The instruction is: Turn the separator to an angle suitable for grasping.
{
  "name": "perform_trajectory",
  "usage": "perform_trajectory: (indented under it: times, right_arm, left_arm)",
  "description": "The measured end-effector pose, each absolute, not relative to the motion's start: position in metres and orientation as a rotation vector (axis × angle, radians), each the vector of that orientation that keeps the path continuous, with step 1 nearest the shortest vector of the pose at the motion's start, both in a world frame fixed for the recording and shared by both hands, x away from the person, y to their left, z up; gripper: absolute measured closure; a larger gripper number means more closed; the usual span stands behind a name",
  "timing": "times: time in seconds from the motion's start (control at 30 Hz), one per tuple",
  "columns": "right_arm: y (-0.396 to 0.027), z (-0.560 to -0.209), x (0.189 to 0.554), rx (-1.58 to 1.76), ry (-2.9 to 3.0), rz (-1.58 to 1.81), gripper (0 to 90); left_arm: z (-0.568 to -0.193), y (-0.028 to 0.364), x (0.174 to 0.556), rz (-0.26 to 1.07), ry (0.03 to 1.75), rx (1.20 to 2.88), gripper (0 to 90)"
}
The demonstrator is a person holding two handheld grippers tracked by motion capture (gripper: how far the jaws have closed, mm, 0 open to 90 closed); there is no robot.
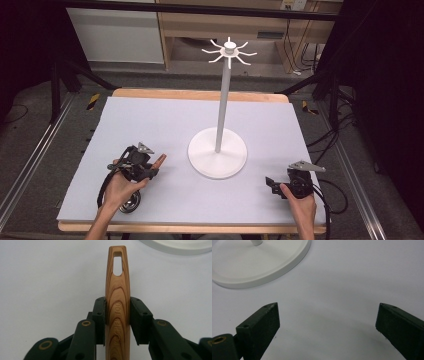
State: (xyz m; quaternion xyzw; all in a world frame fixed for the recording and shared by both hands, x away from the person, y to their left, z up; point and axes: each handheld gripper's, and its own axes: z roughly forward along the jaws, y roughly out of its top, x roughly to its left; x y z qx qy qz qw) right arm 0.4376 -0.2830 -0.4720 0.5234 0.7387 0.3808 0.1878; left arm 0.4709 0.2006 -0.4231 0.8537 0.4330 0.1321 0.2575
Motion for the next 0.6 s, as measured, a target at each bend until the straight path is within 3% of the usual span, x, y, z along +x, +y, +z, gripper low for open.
perform_trajectory:
  times: [0.6]
  right_arm:
    - [-0.285,-0.471,0.437,1.455,2.043,1.095,6.0]
  left_arm:
    - [-0.389,0.216,0.45,0.475,1.081,2.09,67.5]
